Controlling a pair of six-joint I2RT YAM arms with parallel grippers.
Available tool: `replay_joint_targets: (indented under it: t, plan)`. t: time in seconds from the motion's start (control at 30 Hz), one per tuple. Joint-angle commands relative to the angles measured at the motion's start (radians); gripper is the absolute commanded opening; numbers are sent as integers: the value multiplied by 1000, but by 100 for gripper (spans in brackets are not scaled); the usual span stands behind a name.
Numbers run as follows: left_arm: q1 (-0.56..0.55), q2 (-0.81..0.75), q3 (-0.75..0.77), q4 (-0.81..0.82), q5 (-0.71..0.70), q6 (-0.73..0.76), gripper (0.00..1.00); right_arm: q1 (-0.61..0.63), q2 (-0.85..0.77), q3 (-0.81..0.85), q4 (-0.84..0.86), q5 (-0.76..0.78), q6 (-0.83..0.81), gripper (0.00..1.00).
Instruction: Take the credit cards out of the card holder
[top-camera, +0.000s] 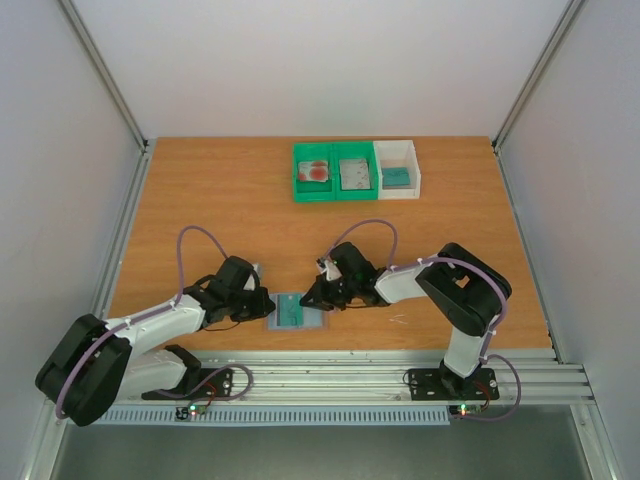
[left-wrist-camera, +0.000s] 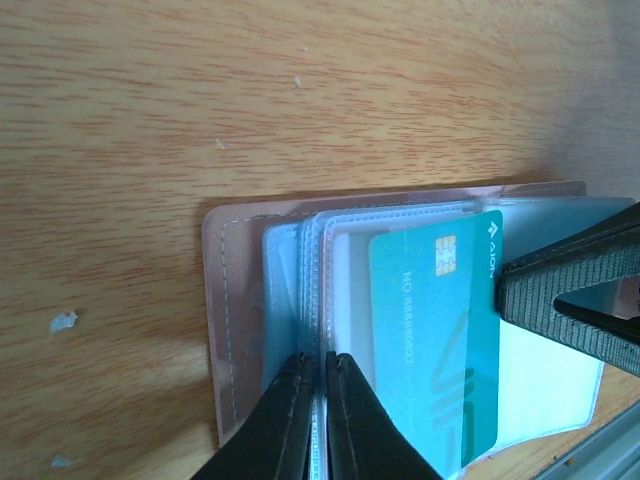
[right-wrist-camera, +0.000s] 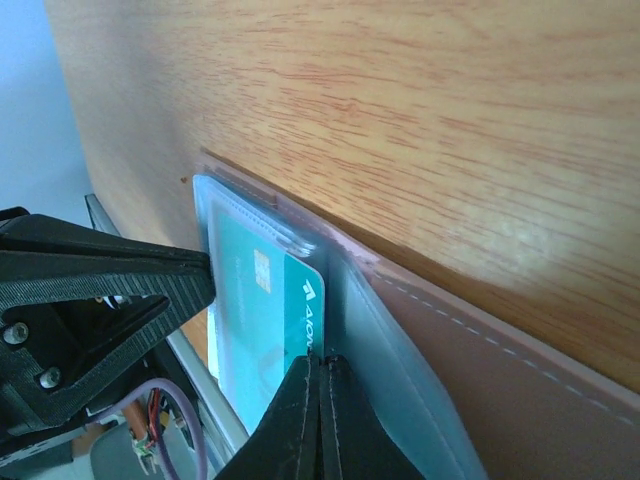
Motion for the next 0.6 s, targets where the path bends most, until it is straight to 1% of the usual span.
replay_joint_targets:
  t: [0.0, 0.07, 0.17, 0.27, 0.43, 0.5, 0.57]
  plan:
    - [-1, 22, -27, -1, -31, -8, 8, -14, -31, -26, 29, 32, 6, 1]
    - [-2, 20, -27, 1, -30, -10, 8, -16, -28, -23, 36, 21, 7, 2]
    - [-2, 22, -29, 3, -27, -12, 8, -15, -18, -24, 55, 2, 9, 13]
    - [-1, 25, -29, 11, -24, -14, 8, -14, -2, -29, 77, -10, 13, 18]
    - [-2, 28, -33, 21, -19, -20, 8, -15, 21, -35, 114, -23, 23, 18]
    - [-2, 28, -35, 22, -17, -21, 8, -14, 23, -33, 106, -24, 19, 14]
    - [-1, 26, -32, 19, -16, -21, 8, -14, 19, -28, 94, -24, 11, 9]
